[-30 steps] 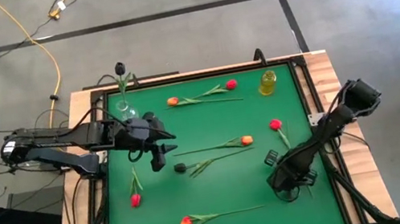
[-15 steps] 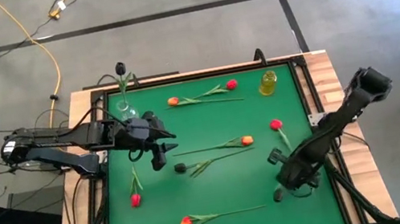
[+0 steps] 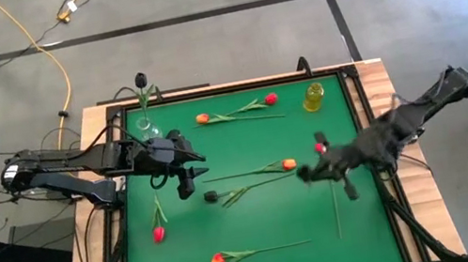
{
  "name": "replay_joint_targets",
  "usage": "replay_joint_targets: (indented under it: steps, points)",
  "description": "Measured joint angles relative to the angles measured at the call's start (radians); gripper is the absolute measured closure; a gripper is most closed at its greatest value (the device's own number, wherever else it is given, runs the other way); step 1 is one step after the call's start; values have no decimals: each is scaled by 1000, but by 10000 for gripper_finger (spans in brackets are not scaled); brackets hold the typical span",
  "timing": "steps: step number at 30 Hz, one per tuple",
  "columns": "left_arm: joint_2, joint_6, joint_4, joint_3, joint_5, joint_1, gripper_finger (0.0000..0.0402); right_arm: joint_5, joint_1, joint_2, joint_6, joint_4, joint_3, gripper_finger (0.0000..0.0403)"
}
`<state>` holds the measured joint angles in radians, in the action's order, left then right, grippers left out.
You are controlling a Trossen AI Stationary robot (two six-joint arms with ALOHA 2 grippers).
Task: Sort flowers into vase by color
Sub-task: Put the bottom black flower into the top transparent vase
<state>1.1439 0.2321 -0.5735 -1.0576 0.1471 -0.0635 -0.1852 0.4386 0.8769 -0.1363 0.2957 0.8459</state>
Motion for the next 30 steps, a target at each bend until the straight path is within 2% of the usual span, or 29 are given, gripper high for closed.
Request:
replay_joint_targets:
  steps: [3,5,12,15,17,19,22,27,30]
  points:
    - [0,0,0,0,0,0,242,-3,-28,-61,-21,-91,0,374]
    - [0,-1,1,0,0,0,242,-51,-49,-98,-21,-127,0,373]
    - [0,-12,58,0,55,0,241,-436,-141,-202,56,-131,0,373]
    - [0,-13,72,0,93,0,241,-525,-212,-215,81,-156,0,370]
    - [0,9,69,0,149,0,241,-494,-264,-214,81,-208,0,370]
    - [0,53,80,0,222,0,241,-406,-315,-198,71,-267,0,372]
    - [-1,60,205,1,282,4,241,-266,-381,-159,25,-363,1,372]
    - [31,-34,572,0,66,38,241,-72,-456,-55,-71,-466,1,370]
    - [73,-26,685,0,-31,65,241,16,-463,12,-98,-542,1,371]
